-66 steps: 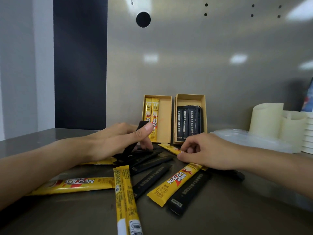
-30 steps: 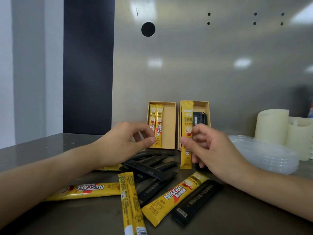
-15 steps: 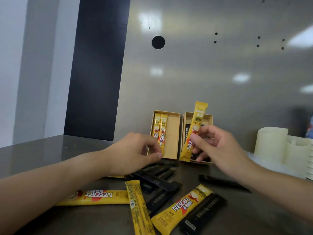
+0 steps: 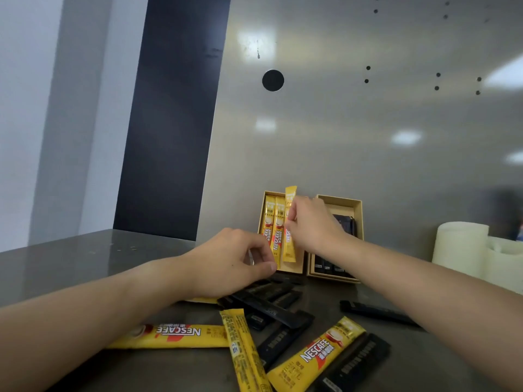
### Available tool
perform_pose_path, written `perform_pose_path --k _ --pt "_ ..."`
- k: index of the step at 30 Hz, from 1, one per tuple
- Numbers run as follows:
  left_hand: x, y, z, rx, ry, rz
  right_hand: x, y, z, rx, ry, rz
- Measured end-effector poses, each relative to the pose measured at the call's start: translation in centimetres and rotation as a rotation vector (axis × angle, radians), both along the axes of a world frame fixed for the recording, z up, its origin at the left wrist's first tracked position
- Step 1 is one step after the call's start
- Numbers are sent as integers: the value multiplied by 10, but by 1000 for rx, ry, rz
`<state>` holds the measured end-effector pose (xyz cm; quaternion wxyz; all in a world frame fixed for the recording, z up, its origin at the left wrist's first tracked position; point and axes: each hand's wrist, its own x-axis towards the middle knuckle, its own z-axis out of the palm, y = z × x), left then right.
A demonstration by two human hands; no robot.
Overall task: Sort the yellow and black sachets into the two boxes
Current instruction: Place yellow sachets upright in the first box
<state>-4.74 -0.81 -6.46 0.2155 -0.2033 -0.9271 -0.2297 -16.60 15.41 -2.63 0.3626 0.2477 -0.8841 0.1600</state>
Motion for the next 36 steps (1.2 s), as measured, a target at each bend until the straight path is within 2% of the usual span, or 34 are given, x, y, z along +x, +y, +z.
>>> perform_pose_path --k 16,24,31,36 --pt "-3 -3 2 28 1 9 -3 -14 -10 97 -99 -106" --pt "-1 -2 3 24 -1 24 4 -15 -3 381 28 -202" --pt "-1 -2 4 -2 3 48 6 -15 -7 557 127 -337" --pt "0 -4 4 -7 7 50 15 -12 -5 631 168 -337"
